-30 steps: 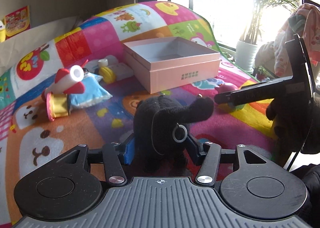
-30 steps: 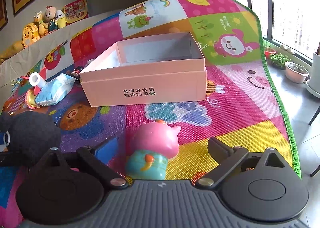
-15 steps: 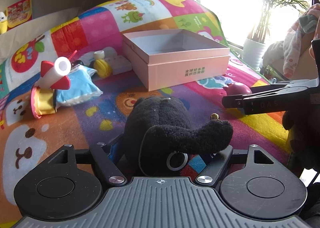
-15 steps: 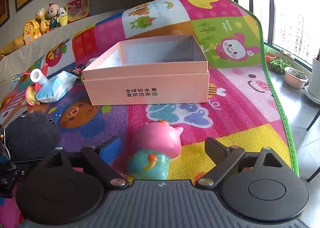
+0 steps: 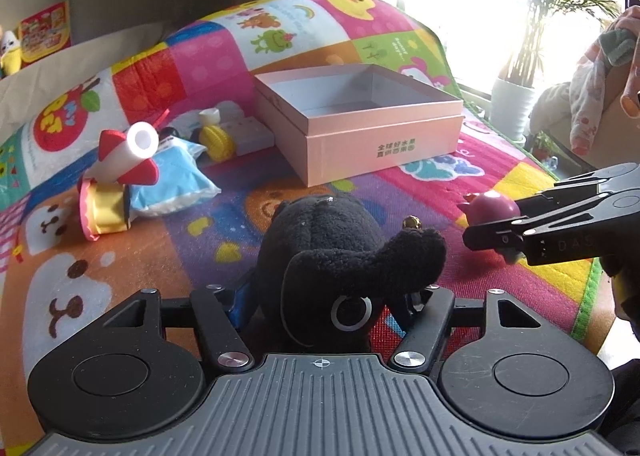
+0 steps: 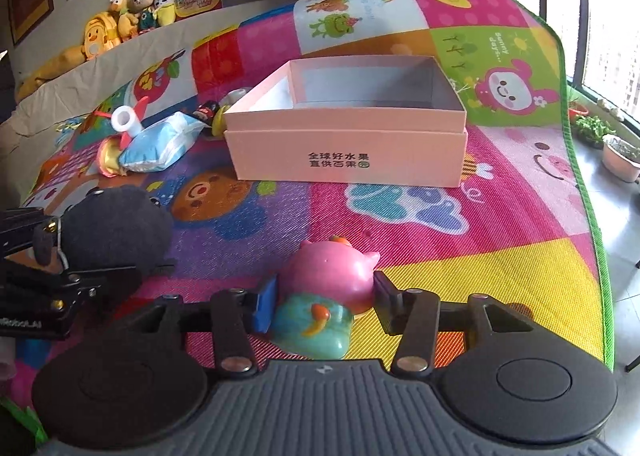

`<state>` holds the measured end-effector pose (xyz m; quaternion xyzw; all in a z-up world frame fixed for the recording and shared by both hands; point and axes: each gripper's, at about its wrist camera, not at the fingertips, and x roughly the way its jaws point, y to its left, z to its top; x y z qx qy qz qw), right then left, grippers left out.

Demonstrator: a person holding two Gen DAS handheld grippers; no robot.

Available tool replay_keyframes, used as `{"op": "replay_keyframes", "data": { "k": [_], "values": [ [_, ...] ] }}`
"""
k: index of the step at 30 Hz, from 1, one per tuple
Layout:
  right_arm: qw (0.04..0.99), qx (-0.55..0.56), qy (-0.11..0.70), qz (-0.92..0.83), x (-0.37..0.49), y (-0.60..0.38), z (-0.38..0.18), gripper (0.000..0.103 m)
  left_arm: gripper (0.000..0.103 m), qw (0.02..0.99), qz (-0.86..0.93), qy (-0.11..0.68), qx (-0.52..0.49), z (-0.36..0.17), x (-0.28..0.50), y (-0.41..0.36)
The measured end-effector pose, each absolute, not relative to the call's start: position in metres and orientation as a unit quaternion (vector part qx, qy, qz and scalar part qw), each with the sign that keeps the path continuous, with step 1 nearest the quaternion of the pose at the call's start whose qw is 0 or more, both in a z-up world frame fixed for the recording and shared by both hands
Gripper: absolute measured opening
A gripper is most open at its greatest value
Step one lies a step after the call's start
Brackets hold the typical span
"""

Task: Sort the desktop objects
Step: 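Carry the plush into the pink box and open the left tool while the right drops the figure in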

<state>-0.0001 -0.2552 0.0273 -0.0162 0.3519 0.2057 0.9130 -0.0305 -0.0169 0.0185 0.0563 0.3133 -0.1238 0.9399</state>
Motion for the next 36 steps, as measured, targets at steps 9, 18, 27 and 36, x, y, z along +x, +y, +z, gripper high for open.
{"op": "replay_keyframes", "data": {
  "k": [9, 18, 27, 36],
  "values": [
    [0.912, -0.052, 0.324, 0.244, -0.02, -0.273, 0.068, 0.048, 0.068, 0.954, -0.151, 0.245, 0.089, 0.075, -0.026, -0.025],
    [0.954, -0.009, 0.221, 0.201, 0.01, -0.312, 0.135, 0.048, 0.068, 0.965, -0.154, 0.21, 0.026, 0.12, 0.095, -0.047],
    [0.962, -0.035, 0.201, 0.18, 0.069, -0.314, 0.142, 0.048, 0.068, 0.956, -0.1, 0.251, 0.112, 0.067, 0.215, -0.086],
    [0.944, -0.043, 0.264, 0.192, 0.149, -0.282, 0.127, 0.048, 0.086, 0.953, -0.089, 0.264, 0.115, 0.074, 0.232, -0.061]
  ]
}}
